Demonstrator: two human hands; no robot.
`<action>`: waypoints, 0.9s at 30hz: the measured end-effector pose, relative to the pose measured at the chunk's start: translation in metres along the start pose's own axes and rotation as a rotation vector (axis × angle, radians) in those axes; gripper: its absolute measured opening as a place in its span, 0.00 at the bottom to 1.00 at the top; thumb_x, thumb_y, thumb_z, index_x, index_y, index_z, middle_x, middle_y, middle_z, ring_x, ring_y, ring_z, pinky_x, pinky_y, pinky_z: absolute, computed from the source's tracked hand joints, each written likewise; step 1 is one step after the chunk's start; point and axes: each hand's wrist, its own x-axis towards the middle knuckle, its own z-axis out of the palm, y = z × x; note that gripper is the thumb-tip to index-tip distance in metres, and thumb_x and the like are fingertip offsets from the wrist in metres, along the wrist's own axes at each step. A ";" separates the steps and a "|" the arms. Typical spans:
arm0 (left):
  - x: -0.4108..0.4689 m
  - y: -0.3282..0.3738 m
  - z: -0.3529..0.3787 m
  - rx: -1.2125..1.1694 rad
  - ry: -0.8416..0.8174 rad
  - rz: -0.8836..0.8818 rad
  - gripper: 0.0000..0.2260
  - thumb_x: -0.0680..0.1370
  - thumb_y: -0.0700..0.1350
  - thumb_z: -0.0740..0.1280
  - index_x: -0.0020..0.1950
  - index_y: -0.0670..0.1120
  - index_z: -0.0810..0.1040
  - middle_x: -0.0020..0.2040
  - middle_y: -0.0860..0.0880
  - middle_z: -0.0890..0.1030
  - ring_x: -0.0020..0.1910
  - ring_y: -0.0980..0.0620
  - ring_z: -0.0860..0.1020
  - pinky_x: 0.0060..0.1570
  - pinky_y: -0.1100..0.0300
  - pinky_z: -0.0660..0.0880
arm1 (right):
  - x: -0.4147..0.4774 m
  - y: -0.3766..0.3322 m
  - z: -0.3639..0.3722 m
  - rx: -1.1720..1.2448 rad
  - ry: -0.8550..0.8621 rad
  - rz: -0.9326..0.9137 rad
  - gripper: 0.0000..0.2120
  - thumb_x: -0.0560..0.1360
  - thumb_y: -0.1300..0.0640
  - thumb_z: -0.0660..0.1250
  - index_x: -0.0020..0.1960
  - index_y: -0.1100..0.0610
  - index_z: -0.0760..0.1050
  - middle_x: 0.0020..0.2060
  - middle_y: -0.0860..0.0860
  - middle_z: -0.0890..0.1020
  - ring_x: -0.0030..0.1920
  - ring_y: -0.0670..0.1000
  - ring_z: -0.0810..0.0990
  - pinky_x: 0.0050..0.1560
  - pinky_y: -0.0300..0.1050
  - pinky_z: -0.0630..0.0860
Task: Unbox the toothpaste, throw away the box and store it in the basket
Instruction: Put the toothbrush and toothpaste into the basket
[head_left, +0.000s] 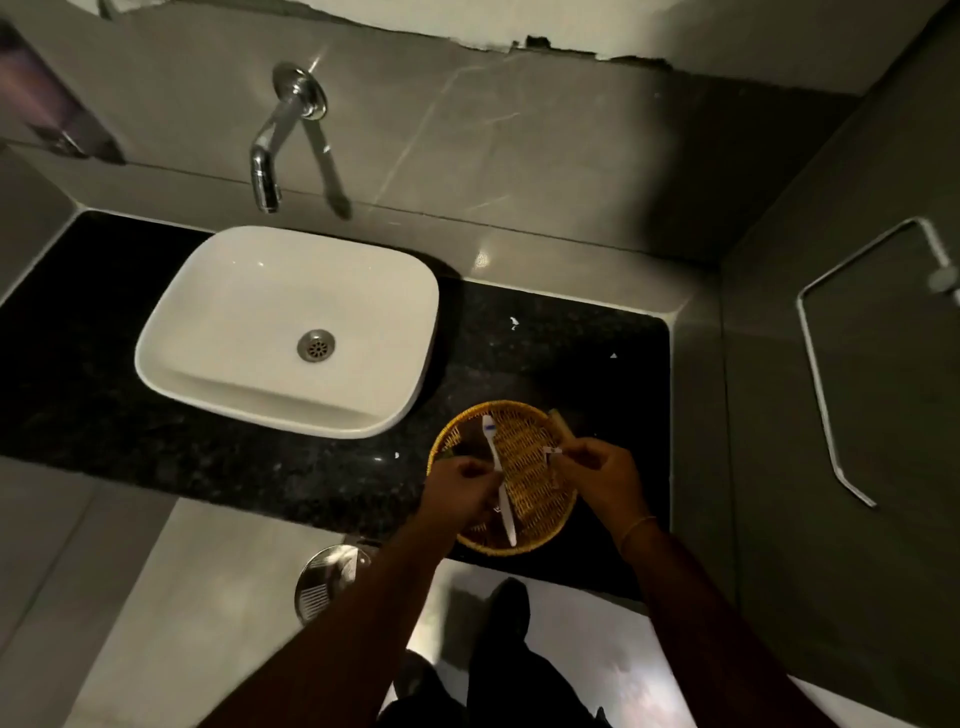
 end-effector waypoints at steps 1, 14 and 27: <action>0.005 0.002 0.008 -0.007 0.009 -0.016 0.06 0.82 0.41 0.75 0.44 0.47 0.86 0.40 0.44 0.86 0.36 0.46 0.85 0.39 0.51 0.87 | 0.003 0.004 -0.001 0.003 0.029 0.011 0.01 0.76 0.61 0.75 0.46 0.56 0.85 0.43 0.53 0.87 0.50 0.58 0.87 0.51 0.51 0.84; 0.045 -0.003 0.048 0.193 0.174 -0.041 0.11 0.85 0.46 0.70 0.54 0.41 0.89 0.49 0.43 0.90 0.50 0.45 0.88 0.52 0.53 0.83 | 0.008 0.067 0.029 0.847 0.193 0.600 0.16 0.79 0.59 0.72 0.63 0.66 0.80 0.52 0.59 0.88 0.50 0.53 0.89 0.39 0.42 0.86; 0.055 -0.011 0.061 0.475 0.230 -0.022 0.12 0.85 0.47 0.69 0.50 0.43 0.91 0.32 0.58 0.76 0.30 0.62 0.73 0.30 0.67 0.64 | 0.013 0.063 0.060 0.740 0.276 0.750 0.08 0.80 0.58 0.72 0.45 0.60 0.77 0.34 0.52 0.79 0.28 0.46 0.72 0.29 0.39 0.70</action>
